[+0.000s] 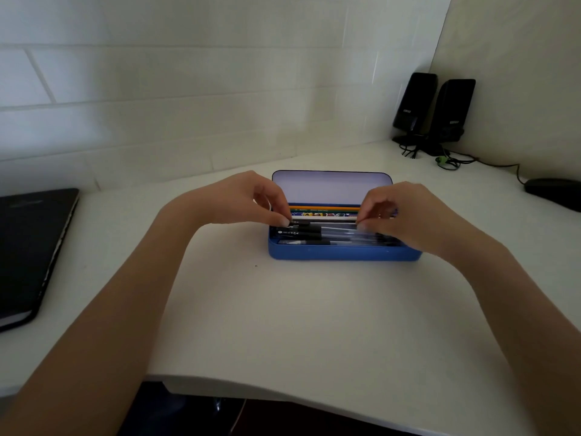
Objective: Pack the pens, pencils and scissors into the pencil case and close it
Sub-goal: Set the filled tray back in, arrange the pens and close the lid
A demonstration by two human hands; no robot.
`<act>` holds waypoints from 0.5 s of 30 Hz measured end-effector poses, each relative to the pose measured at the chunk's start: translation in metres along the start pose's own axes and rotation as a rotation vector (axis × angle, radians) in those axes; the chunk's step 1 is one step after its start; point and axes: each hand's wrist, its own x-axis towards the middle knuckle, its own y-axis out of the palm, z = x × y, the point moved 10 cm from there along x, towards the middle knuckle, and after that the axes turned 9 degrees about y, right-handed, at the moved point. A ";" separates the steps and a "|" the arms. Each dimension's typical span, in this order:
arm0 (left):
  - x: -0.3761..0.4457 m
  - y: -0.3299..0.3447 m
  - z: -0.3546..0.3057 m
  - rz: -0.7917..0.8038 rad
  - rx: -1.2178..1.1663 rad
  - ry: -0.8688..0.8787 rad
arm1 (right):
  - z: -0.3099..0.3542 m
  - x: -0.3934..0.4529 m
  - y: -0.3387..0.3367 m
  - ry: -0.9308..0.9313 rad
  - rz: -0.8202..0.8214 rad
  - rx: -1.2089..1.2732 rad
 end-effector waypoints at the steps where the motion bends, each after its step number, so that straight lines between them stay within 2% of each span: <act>1: 0.000 0.000 0.000 0.000 0.002 0.004 | -0.002 -0.001 -0.007 0.012 -0.011 0.010; 3: -0.001 -0.001 -0.001 -0.001 0.010 0.007 | -0.009 -0.002 -0.018 0.045 0.003 0.008; 7: -0.001 -0.002 -0.003 -0.007 -0.002 0.007 | -0.022 -0.005 -0.008 0.127 0.153 -0.063; 15: -0.001 0.002 -0.006 0.025 -0.025 0.003 | -0.034 -0.006 -0.006 0.207 0.167 -0.119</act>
